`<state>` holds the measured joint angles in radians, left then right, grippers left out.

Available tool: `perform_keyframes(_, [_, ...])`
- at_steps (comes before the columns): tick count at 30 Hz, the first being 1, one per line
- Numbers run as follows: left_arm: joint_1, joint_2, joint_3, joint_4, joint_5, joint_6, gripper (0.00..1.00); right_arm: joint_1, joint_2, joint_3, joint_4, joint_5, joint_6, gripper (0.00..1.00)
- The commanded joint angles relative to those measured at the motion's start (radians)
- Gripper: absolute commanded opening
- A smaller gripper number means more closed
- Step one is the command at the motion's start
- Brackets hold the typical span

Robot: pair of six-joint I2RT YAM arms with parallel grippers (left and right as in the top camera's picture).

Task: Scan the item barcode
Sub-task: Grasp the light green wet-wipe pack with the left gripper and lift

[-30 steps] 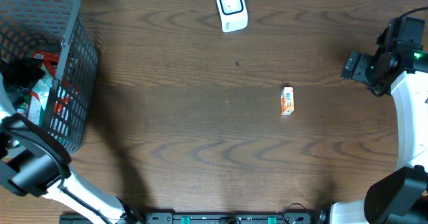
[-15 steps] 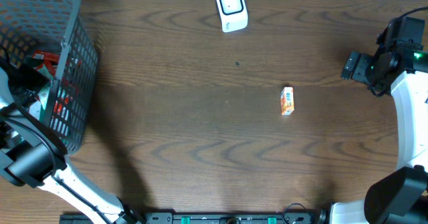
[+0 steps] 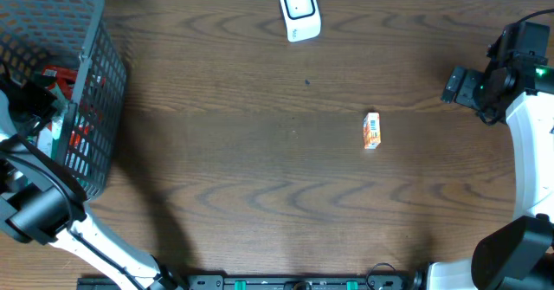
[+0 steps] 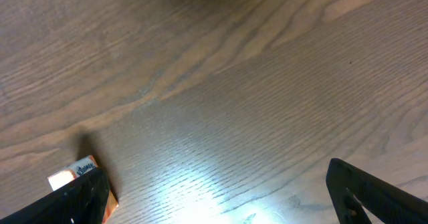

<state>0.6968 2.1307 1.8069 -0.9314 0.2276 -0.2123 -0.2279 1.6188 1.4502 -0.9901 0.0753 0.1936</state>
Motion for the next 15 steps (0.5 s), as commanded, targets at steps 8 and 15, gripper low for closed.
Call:
perform_keyframes(8, [0.001,-0.320,0.034,0.063,-0.003,-0.066,0.07,0.000,-0.003,0.008,-0.001,0.006,0.000,0.99])
perform_keyframes(15, [-0.010,-0.549,0.034,0.073,0.012,-0.160,0.07,0.000,-0.003,0.008,-0.001,0.006,0.000,0.99])
